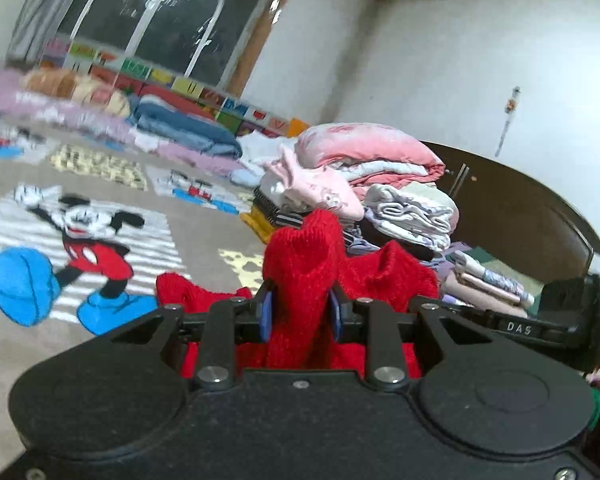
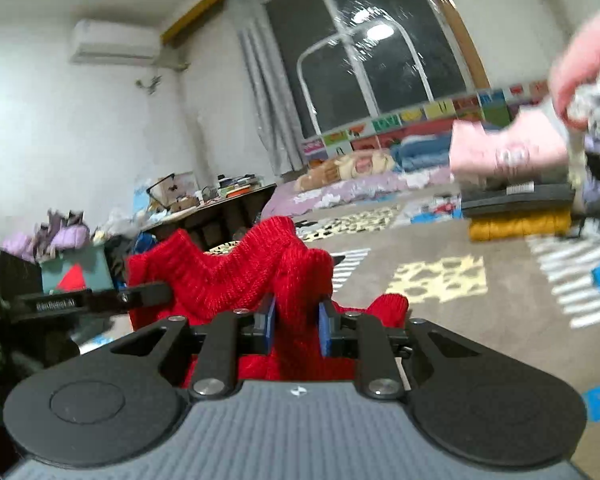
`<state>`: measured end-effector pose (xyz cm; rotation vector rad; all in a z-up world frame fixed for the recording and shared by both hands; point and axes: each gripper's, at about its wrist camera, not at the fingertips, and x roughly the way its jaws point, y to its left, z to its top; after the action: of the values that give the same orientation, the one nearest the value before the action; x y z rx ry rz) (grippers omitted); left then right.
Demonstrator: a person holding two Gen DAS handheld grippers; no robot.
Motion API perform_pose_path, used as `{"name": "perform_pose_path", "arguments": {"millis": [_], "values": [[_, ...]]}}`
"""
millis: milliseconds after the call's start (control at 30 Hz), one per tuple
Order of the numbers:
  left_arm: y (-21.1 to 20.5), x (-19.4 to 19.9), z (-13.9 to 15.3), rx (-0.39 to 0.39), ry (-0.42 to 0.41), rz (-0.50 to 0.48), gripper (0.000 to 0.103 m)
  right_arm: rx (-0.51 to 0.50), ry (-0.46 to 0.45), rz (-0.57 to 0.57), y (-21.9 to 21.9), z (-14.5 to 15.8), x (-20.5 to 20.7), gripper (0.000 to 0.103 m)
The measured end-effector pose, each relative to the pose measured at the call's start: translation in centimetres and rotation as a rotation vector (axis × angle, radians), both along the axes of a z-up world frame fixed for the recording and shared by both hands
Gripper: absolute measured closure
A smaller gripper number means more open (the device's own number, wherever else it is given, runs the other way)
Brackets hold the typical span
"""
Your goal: Fold clothes
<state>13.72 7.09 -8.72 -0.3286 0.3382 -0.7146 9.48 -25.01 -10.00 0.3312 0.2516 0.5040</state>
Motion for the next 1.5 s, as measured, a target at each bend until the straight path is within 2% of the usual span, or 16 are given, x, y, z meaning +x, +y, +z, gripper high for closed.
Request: {"name": "perform_pose_path", "arguments": {"millis": [167,400,600,833,967,1067,1133,1200,1267,1333,1400,1500], "values": [[0.5,2.4,-0.6,-0.067,0.067,-0.010,0.078,0.101,0.085,0.001,-0.4,-1.7,4.0,0.082],[1.1,7.4,-1.4,-0.174,0.180,-0.010,0.078,0.171,0.124,-0.007,-0.7,-2.2,7.9,0.084],[1.7,11.6,-3.5,-0.212,0.334,0.025,0.078,0.201,0.150,-0.032,-0.9,-2.8,10.5,0.084],[1.9,13.4,-4.3,-0.258,0.384,0.028,0.078,0.271,0.218,-0.042,-1.4,-4.6,12.8,0.084],[1.5,14.2,-5.0,-0.229,0.430,0.041,0.076,0.330,0.275,-0.034,-2.0,-5.6,14.0,0.084],[1.4,14.2,-5.0,-0.207,0.431,0.058,0.063,0.339,0.306,-0.044,-2.0,-6.3,14.3,0.081],[1.4,14.0,-4.7,-0.204,0.417,0.066,0.058,0.348,0.309,-0.055,-2.2,-6.5,14.3,0.071],[1.4,13.5,-4.0,-0.192,0.381,0.077,0.053,0.352,0.296,-0.068,-2.4,-6.3,14.0,0.064],[1.6,12.9,-3.4,-0.183,0.344,0.091,0.048,0.329,0.266,-0.074,-2.3,-5.6,13.5,0.064],[2.0,12.1,-2.7,-0.177,0.308,0.120,0.041,0.278,0.226,-0.092,-2.1,-4.5,12.6,0.063],[2.3,11.2,-2.1,-0.168,0.267,0.149,0.040,0.192,0.168,-0.127,-1.8,-3.3,11.5,0.061],[2.1,9.0,-0.6,-0.111,0.154,0.160,0.040,0.084,0.073,-0.152,-1.4,-1.7,9.1,0.057]]}}
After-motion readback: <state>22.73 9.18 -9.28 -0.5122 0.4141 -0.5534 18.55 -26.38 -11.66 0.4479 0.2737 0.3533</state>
